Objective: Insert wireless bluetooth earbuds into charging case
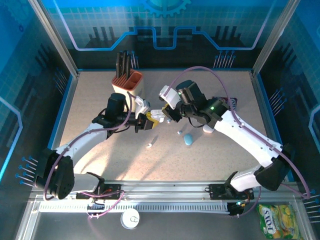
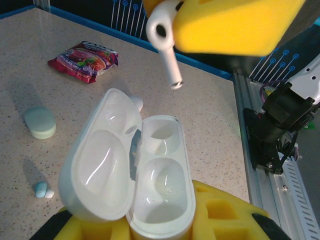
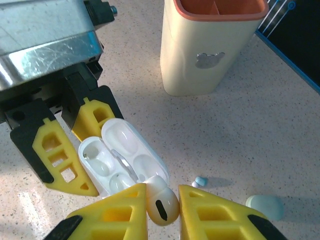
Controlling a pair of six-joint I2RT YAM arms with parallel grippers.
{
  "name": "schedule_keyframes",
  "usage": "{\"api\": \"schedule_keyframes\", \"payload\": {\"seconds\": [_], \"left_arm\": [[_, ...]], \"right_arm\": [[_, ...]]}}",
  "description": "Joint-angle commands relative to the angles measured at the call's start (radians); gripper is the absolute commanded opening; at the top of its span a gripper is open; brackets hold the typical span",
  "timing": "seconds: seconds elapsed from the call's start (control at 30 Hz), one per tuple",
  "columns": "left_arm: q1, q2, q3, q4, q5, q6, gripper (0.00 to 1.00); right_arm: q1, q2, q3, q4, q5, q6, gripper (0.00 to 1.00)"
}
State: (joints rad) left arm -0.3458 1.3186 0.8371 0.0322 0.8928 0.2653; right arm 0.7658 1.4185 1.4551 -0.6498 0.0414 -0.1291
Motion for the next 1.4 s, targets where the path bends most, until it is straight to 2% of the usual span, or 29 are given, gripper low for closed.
{"api": "schedule_keyframes", "payload": {"seconds": [0.0,0.8,1.23,1.37], "left_arm": [[-0.01,0.007,0.038,-0.025,0.048,0.026,0.14],[-0.01,-0.007,0.039,-0.011,0.051,0.011,0.14],[-0.009,-0.012,0.039,-0.013,0.049,0.016,0.15],[-0.01,-0.019,0.031,-0.012,0.045,0.019,0.15]], "right_arm": [[0.018,0.027,0.035,0.015,-0.017,-0.032,0.2],[0.028,0.031,0.0,-0.072,-0.038,-0.131,0.21],[0.034,0.045,0.012,-0.083,-0.11,-0.139,0.32],[0.004,-0.001,-0.018,-0.03,-0.15,-0.086,0.44]]}}
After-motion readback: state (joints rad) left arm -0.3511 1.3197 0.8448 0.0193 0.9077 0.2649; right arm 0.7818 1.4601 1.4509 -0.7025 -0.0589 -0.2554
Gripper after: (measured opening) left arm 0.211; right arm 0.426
